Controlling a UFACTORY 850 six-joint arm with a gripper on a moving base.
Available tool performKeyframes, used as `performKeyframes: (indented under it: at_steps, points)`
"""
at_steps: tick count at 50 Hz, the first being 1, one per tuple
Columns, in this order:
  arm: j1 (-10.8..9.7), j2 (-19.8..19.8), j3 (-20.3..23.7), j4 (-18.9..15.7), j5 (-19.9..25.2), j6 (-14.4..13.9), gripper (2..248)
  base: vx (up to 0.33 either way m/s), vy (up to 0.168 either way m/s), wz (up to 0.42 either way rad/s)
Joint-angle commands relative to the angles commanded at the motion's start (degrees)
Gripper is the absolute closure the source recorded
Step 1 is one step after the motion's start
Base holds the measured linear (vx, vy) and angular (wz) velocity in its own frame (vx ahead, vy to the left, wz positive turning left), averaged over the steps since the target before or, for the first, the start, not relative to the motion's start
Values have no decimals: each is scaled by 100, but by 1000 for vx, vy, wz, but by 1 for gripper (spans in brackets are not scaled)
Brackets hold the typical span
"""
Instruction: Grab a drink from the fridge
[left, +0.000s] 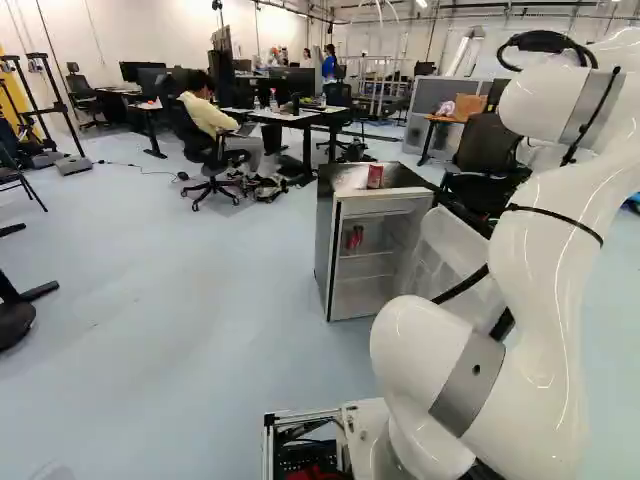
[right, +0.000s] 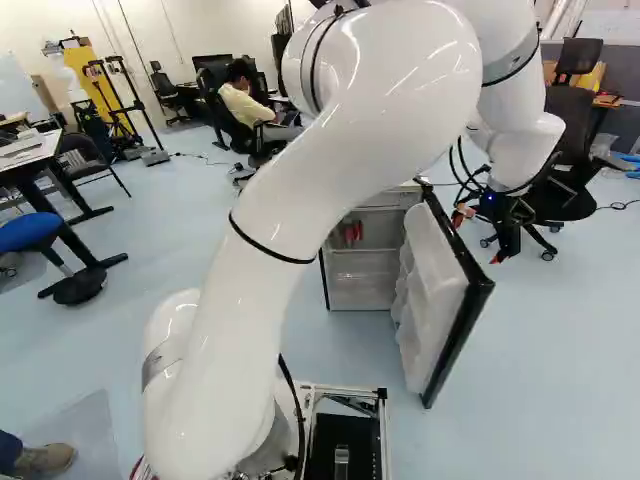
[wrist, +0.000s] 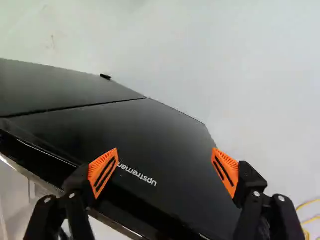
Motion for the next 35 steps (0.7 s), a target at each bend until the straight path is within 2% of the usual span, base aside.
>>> performKeyframes:
  at_steps: [25, 35]
  points:
    - [207, 401, 639, 0, -729, 0, 3, 0, 0, 0]
    - [312, 561, 896, 0, -786, 0, 3, 0, 0, 0]
